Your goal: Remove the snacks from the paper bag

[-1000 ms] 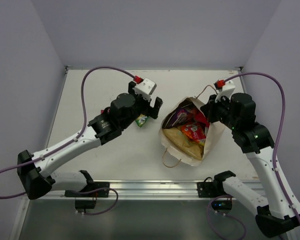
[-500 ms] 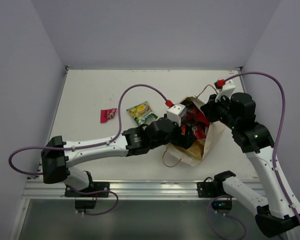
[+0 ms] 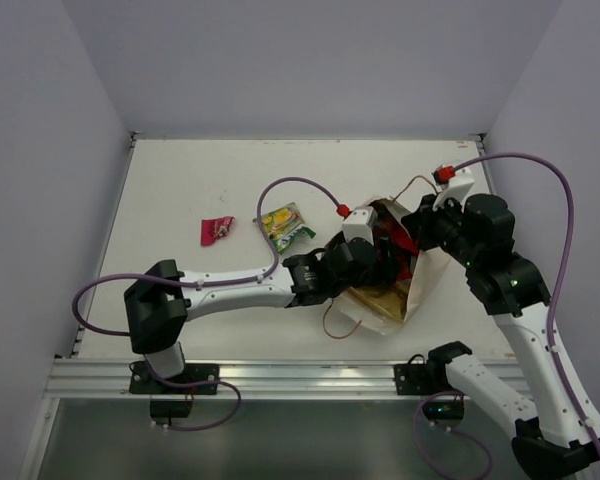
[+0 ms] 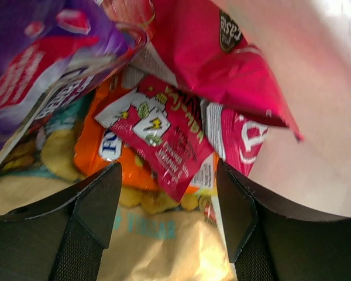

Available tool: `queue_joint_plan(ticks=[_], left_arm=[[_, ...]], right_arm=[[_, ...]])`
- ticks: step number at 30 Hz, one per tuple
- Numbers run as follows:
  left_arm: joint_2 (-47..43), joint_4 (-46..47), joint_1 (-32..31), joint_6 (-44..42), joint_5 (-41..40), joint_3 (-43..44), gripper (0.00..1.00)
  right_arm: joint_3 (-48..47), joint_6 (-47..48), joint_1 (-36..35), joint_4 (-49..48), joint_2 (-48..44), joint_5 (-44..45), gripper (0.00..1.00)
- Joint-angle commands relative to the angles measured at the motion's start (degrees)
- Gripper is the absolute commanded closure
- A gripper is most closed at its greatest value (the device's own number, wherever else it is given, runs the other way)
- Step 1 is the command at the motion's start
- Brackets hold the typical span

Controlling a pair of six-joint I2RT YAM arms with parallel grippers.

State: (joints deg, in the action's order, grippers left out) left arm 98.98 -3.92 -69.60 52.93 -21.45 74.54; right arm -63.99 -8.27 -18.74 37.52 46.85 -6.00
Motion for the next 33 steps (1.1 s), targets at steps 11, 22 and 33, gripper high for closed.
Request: queue_joint_plan(ticks=[11, 22, 33], left_arm=[[9.0, -0.7, 0.4, 5.4, -1.5, 6.6, 0.56], [-7.5, -3.8, 1.0, -2.7, -4.3, 3.0, 1.00], [-32.2, -18.4, 19.7, -13.6, 1.3, -7.5, 1.00]], right_arm=[[0.6, -1.7, -0.1, -6.1, -1.7, -2.0, 0.99], [0.9, -0.7, -0.1, -5.6, -2.0, -0.2, 0.99], [1.1, -0.7, -0.1, -5.3, -2.4, 1.3, 0.99]])
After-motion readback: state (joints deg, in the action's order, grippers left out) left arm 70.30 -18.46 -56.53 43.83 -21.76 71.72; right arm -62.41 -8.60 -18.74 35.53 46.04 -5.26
